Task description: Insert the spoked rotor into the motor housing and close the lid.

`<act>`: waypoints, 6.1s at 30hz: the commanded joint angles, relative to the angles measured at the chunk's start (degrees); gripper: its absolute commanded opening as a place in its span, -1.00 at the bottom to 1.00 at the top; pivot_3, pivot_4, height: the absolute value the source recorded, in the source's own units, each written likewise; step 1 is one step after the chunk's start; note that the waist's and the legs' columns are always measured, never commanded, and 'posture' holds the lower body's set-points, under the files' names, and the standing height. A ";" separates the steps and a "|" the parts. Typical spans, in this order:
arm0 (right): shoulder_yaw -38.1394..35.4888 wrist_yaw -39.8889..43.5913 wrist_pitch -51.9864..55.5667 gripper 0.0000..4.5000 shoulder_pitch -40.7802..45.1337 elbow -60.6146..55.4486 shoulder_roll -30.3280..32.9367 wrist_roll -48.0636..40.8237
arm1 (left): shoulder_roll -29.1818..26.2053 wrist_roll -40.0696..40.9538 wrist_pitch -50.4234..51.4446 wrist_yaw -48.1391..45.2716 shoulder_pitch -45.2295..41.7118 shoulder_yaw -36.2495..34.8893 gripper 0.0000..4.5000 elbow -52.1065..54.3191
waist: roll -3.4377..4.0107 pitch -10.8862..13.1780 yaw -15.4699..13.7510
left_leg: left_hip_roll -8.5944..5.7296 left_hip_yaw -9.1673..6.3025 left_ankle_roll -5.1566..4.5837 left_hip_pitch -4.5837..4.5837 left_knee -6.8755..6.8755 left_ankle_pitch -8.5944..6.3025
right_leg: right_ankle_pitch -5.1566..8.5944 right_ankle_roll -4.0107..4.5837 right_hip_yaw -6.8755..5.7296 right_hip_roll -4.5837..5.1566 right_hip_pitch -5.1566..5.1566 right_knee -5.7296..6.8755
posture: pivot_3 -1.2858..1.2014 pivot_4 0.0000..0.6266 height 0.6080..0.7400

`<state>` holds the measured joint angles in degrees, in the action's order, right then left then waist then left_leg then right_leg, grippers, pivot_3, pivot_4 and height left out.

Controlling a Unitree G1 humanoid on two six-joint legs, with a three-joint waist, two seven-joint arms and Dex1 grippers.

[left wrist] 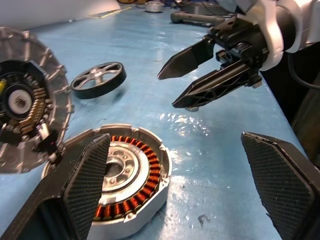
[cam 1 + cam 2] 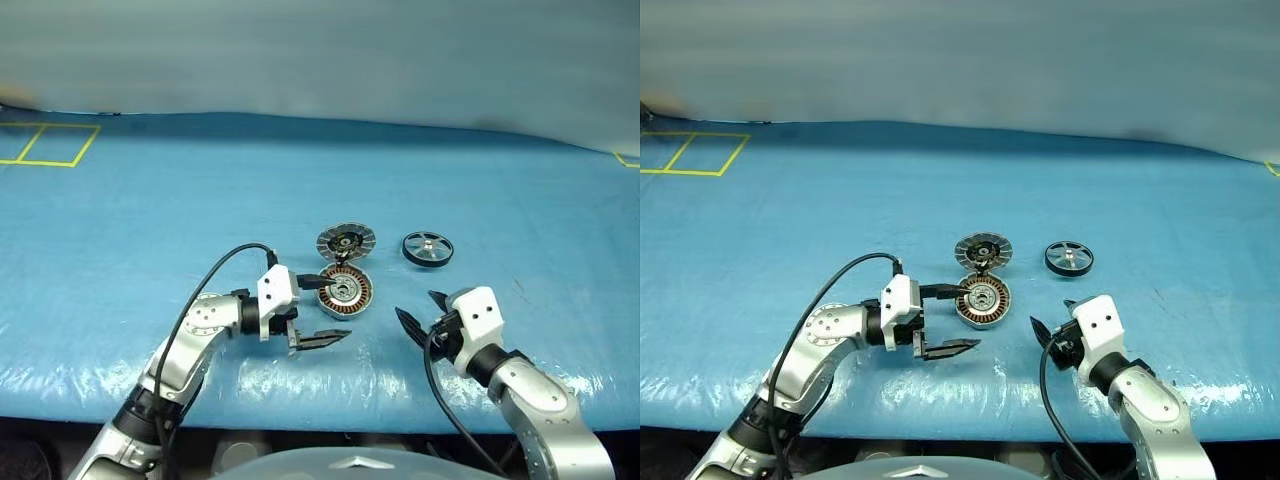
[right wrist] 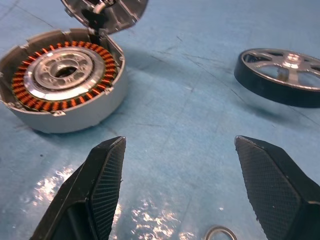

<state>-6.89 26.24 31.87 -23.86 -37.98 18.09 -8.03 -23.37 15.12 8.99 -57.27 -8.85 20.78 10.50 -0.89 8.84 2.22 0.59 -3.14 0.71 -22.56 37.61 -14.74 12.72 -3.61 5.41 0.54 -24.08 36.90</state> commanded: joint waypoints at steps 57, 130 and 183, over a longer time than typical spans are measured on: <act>15.76 3.16 5.25 -0.71 20.44 -0.68 7.89 -6.60 | -1.88 -1.99 -6.06 3.34 -0.62 -8.49 1.00 -6.98 | 0.17 0.01 -0.13 | -0.04 -0.14 -0.12 0.08 0.27 -0.07 | -0.07 -0.10 -0.03 -0.03 0.30 -0.02 | 0.03 -0.52 1.00; 17.45 3.42 5.92 -0.71 25.87 17.13 7.77 -4.95 | -2.33 -4.64 -3.31 6.54 3.67 -5.94 1.00 -2.33 | 0.15 -0.01 -0.18 | -0.08 -0.17 -0.14 0.16 0.50 -0.07 | -0.15 -0.18 -0.05 0.00 0.48 0.03 | 0.03 -0.52 1.00; 18.26 4.80 2.00 -0.99 26.19 14.97 5.55 -6.85 | -1.48 -5.71 -6.40 4.92 2.94 -5.46 1.00 -6.50 | 0.16 0.00 -0.07 | -0.06 -0.15 -0.15 0.11 0.42 -0.07 | -0.15 -0.16 -0.03 -0.02 0.37 0.02 | 0.03 -0.52 1.00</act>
<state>11.05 30.69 34.08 1.83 -22.52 23.32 -15.11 -25.04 9.41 3.32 -52.48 -5.43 15.27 3.27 -0.73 8.84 2.14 0.54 -3.29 0.56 -22.45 38.03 -14.81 12.57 -3.78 5.38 0.51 -23.70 36.93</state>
